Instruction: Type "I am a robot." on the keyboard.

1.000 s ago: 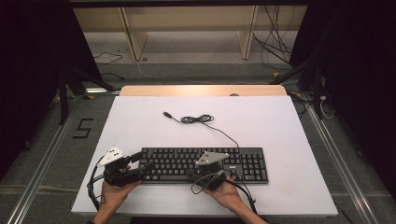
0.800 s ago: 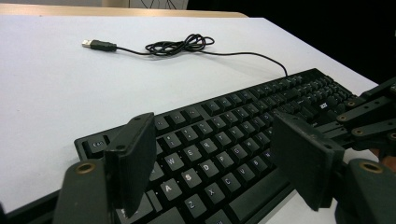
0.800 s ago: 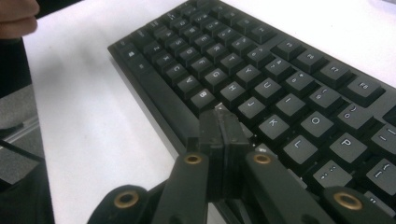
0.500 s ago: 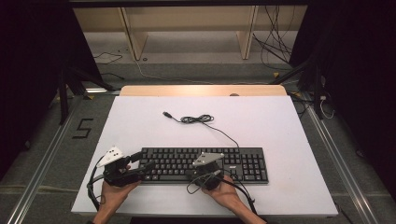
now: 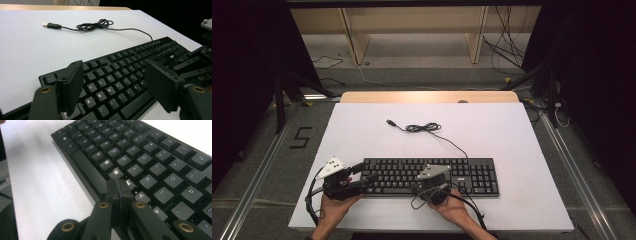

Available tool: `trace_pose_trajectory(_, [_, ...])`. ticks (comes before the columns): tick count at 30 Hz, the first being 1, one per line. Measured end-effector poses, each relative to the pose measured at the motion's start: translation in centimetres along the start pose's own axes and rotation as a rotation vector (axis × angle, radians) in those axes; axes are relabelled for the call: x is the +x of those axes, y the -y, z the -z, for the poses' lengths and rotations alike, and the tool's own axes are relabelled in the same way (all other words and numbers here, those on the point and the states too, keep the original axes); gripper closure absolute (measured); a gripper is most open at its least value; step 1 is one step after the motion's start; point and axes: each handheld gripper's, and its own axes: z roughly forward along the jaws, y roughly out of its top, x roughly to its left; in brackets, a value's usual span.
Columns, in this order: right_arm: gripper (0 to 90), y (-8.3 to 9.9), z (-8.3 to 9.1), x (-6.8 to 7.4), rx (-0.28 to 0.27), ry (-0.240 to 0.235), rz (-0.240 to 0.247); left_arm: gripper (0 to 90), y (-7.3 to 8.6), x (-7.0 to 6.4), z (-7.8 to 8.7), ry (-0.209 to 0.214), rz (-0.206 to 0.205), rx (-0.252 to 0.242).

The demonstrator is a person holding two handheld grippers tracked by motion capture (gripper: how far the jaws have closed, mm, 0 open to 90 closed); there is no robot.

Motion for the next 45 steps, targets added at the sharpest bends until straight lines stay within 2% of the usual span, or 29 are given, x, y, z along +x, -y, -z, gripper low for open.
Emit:
trace_pose_trajectory(13, [89.5,-0.6,1.5,-0.6,-0.089,-0.017,-0.051,31.0,0.0,0.0,0.0,-0.001,-0.002,0.0])
trace_pose_trajectory(20, [73.6,-0.7,2.3,-1.1,-0.127,-0.024,-0.065,30.9,0.0,0.0,0.0,-0.002,-0.005,0.004])
trace_pose_trajectory(26, [56.3,-0.8,2.9,-1.3,-0.149,-0.034,-0.081,30.9,0.0,0.0,0.0,-0.003,-0.005,0.004])
trace_pose_trajectory(30, [49.7,-0.9,3.4,-1.4,-0.162,-0.029,-0.082,30.9,0.0,0.0,0.0,-0.004,-0.005,0.008])
trace_pose_trajectory(34, [44.8,-0.9,3.6,-1.5,-0.164,-0.016,-0.086,30.9,0.0,0.0,-0.1,-0.004,-0.005,0.011])
trace_pose_trajectory(45, [38.5,-0.8,4.3,-1.9,-0.181,0.01,-0.099,31.0,0.0,-0.1,-0.4,-0.007,-0.004,0.016])
